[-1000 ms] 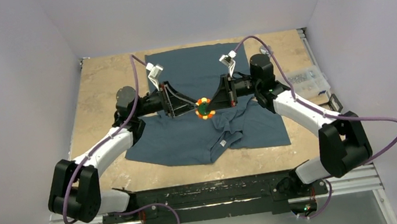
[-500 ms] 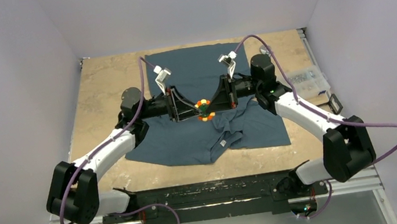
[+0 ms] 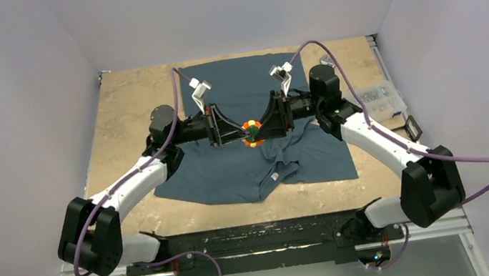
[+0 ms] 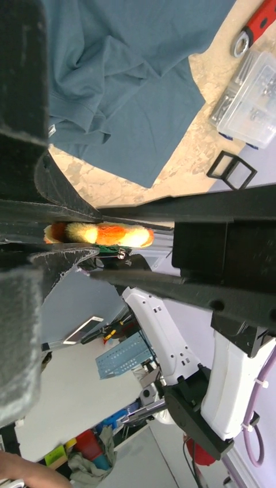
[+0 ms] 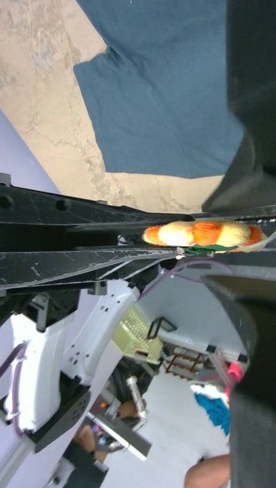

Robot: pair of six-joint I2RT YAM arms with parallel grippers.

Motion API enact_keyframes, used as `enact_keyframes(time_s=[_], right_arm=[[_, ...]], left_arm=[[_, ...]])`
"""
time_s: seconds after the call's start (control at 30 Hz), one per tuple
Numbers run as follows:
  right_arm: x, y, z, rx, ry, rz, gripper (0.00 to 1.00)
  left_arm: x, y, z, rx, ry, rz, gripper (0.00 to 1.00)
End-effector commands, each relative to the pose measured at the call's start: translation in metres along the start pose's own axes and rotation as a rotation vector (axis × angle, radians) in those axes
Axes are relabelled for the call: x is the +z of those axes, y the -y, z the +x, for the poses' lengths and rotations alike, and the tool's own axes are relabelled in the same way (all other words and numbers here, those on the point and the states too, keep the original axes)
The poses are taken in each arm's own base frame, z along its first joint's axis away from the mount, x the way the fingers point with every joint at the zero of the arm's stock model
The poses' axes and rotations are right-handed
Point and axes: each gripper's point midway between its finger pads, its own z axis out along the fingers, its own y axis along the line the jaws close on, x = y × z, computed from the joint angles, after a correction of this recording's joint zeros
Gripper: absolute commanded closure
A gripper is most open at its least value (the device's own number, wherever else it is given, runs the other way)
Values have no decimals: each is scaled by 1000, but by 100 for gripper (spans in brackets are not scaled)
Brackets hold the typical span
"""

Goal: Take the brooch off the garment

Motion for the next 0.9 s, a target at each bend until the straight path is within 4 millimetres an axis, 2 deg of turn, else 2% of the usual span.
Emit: enact_keyframes(time_s=[0.0,0.2,0.33,0.47,0.53,0.7,0.87], right_arm=[[-6,-19,-17,-105,4,-2,46],[-25,-16,-24,-137,-36,93,24],[-42,-9,-35,-81,-6,166,19],[-59,10,-43,54,50,305,18],[-65,17,-45,124,76,371,18],[-70,11,-42,171,81,413,18],[-71,11,-38,208,81,432,20]], left_arm=[[0,11,-21,142,21,-24,100],[-7,12,-25,328,-34,-61,100],[-13,13,-28,498,-77,-82,100],[-23,12,-40,741,-114,-173,100],[-27,14,-44,894,-146,-212,100],[-37,17,-45,1371,-223,-317,100],[-34,30,-48,1862,-205,-353,100]])
